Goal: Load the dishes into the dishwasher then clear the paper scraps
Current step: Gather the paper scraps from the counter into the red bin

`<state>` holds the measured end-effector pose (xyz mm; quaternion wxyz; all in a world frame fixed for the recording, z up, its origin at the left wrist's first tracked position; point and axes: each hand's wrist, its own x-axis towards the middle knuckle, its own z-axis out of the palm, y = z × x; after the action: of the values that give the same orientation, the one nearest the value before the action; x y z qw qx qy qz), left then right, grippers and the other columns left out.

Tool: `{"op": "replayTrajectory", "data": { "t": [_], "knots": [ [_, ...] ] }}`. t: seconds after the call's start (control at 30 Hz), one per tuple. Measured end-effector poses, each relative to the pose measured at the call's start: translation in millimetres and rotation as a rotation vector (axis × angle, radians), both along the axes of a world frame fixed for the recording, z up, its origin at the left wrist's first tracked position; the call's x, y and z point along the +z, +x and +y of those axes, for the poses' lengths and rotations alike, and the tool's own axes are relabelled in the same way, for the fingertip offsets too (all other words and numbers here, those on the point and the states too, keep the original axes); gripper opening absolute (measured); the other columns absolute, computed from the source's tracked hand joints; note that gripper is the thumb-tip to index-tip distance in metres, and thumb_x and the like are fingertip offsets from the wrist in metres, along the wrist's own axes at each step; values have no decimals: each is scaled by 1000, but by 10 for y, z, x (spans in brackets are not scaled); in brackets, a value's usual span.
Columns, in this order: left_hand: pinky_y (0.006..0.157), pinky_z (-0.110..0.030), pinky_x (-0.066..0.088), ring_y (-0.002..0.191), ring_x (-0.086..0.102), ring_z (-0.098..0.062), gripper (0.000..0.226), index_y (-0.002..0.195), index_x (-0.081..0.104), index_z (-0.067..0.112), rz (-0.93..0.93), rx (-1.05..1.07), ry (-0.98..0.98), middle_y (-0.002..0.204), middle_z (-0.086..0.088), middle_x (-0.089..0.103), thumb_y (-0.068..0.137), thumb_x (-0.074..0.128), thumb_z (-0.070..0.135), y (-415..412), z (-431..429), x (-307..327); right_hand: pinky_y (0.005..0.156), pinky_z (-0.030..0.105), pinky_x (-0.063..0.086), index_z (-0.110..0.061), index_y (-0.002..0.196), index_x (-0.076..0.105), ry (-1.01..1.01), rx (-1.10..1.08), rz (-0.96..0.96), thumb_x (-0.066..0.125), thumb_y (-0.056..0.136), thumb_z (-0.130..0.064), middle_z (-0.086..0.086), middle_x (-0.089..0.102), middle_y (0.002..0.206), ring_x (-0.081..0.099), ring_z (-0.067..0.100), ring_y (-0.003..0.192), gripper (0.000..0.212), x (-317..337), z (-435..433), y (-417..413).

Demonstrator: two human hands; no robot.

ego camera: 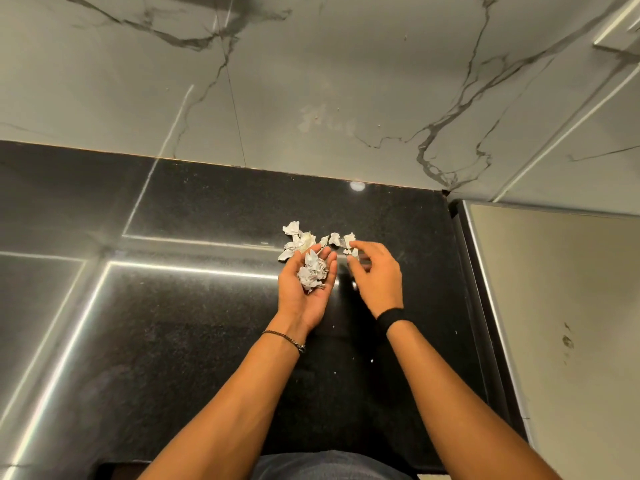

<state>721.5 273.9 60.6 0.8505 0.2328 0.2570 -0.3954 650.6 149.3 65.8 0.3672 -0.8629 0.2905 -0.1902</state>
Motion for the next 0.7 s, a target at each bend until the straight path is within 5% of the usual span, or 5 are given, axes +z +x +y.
{"op": "replayTrajectory", "data": {
  "t": [0.23,0.3,0.43,0.53,0.7],
  "knots": [
    [95,-38,56,111,70,-30,35,120,68,2,-40,-10,73,120,-18,72,104,53,29,43,86,-30,87,38,48,-11,105,75,-394,229,330,59,98,-16,7,67,107,59,28,101,18,-172,-126,113],
    [94,-37,56,110,71,-29,35,119,68,1,-64,-22,100,118,-18,73,104,52,28,47,83,-39,87,38,51,-12,101,76,-352,194,306,61,97,-15,5,70,103,63,25,98,16,-160,-99,9],
    [94,-36,56,107,71,-27,34,118,68,2,-96,-40,126,116,-17,72,105,52,29,4,8,-52,90,26,56,-20,100,79,105,-40,42,74,90,-16,-11,74,98,68,3,93,12,51,22,-212],
    [96,-37,55,99,71,-24,33,113,69,4,-98,-53,105,112,-15,72,105,50,30,-43,-91,-47,90,20,54,-17,102,80,276,101,-92,76,89,-12,-10,77,99,71,2,96,14,296,214,-238],
    [111,-44,46,107,69,-27,33,109,72,7,-16,-42,-15,116,-14,72,103,48,30,-41,-174,5,84,34,59,-26,109,74,67,222,-106,64,96,-26,-12,76,100,72,7,91,16,421,304,-167]
  ]
}}
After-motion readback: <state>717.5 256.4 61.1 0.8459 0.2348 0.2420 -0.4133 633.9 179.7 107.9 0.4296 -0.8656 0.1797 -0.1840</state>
